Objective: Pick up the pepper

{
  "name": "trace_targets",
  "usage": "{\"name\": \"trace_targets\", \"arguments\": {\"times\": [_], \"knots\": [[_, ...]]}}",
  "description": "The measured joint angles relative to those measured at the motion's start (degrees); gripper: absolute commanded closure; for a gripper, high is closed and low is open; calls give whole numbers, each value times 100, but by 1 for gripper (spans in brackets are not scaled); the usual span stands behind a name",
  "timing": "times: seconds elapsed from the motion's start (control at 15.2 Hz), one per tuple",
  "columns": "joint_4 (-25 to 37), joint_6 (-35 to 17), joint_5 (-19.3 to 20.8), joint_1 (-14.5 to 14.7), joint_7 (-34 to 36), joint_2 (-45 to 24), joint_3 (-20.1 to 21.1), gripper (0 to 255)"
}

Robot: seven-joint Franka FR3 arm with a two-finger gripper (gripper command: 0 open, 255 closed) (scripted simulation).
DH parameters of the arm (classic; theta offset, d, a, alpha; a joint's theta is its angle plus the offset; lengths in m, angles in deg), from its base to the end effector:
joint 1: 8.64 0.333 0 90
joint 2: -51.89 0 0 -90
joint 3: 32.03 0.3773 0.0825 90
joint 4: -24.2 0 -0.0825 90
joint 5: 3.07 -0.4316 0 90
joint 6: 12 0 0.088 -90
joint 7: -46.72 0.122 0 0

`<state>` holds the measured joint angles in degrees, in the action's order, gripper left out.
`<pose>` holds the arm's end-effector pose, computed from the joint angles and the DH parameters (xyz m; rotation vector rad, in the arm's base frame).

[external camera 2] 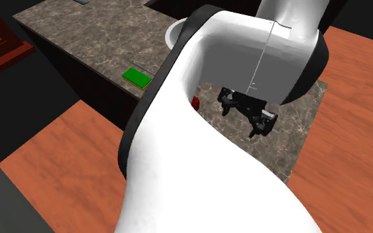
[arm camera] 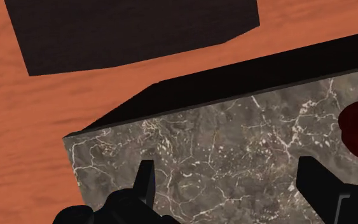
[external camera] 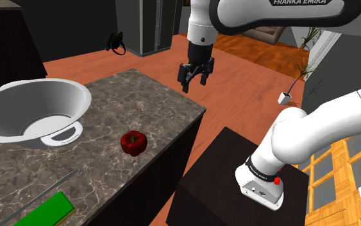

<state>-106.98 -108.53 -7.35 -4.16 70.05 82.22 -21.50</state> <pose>0.3822 0.1233 0.5674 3.0827 -0.2864 -0.1115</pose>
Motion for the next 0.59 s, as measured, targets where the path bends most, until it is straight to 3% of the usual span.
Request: {"name": "trace_targets", "arguments": {"times": [0.59], "knots": [[875,-504,-142,229,1149,-1627,849,0]]}}
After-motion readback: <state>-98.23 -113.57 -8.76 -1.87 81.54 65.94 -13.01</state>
